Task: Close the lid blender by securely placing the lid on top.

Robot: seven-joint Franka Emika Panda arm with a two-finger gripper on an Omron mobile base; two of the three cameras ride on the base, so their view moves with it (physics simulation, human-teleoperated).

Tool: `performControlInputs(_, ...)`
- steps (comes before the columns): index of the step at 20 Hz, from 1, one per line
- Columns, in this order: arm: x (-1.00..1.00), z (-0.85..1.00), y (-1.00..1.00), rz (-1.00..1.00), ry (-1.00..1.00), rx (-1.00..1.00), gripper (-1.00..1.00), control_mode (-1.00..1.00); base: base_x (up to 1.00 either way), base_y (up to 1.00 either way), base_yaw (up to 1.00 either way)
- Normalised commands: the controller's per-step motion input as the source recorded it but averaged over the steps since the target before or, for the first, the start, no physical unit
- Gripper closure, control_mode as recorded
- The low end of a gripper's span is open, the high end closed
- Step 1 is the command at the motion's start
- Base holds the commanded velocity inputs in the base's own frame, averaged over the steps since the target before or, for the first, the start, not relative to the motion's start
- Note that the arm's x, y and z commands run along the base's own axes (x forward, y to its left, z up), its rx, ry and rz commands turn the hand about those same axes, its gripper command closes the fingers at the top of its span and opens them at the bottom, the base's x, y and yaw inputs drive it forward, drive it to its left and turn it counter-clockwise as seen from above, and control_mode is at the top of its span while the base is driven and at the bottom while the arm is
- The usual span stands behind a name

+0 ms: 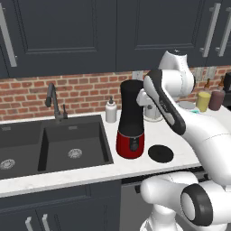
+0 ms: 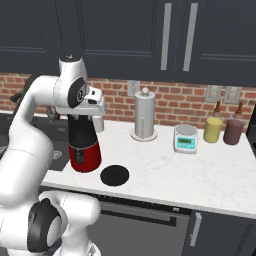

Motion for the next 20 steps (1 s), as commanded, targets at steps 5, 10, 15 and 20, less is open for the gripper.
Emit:
performControlInputs(5,-0.07,-0.22,-0.04,0.00,-0.01,0.00,-1.00,-1.00,0.00,0.00,0.00)
performControlInputs(10,-0.14,-0.42,-0.28,0.00,0.00,0.00,-1.00,-1.00,0.00,0.00,0.00)
performControlInputs(15,-0.11,-0.46,-0.34,0.00,0.00,0.00,-1.00,-1.00,0.00,0.00,0.00)
performControlInputs(20,-0.08,-0.49,-0.37,0.00,0.00,0.00,-1.00,-1.00,0.00,0.00,0.00)
